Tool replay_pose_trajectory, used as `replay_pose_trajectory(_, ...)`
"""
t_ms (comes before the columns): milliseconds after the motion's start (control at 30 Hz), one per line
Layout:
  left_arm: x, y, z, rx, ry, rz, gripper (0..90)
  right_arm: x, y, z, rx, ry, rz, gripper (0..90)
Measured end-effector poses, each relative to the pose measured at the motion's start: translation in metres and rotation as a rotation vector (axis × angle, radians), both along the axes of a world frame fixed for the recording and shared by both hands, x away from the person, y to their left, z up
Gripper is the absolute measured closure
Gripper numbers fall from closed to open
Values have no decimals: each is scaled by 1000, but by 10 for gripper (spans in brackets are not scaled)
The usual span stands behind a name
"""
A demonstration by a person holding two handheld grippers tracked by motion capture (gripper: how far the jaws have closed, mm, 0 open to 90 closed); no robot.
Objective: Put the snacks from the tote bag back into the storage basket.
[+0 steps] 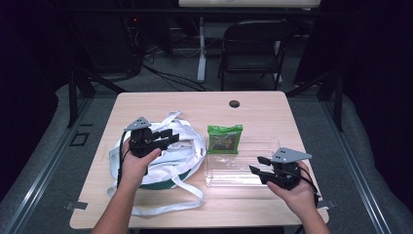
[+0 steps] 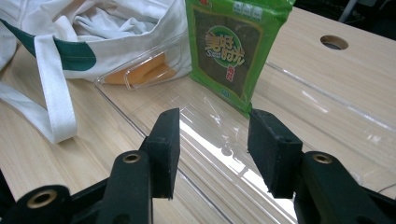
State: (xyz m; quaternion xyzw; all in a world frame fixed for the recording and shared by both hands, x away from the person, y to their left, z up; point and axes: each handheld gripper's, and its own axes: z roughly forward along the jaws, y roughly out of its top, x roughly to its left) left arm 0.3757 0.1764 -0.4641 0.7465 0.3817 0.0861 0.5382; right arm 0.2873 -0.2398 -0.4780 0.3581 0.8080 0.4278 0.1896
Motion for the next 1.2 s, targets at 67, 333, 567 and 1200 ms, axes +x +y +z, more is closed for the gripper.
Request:
replay_pose_trajectory(67,0,0,0,0,2,1,571,-2,-2,-5,9,-4,-14,541)
replay_pose_trajectory(333,1,0,-1,5,2,7,566,-7,-6,-19,34,-22,-42,541)
replay_pose_trajectory(567,1,1,-2,16,2,15,559,-9,-8,-25,61,0,-41,536)
replay_pose_trajectory(1200,3,2,-6,24,20,21,545,-10,-14,-32,100,-41,-105,538)
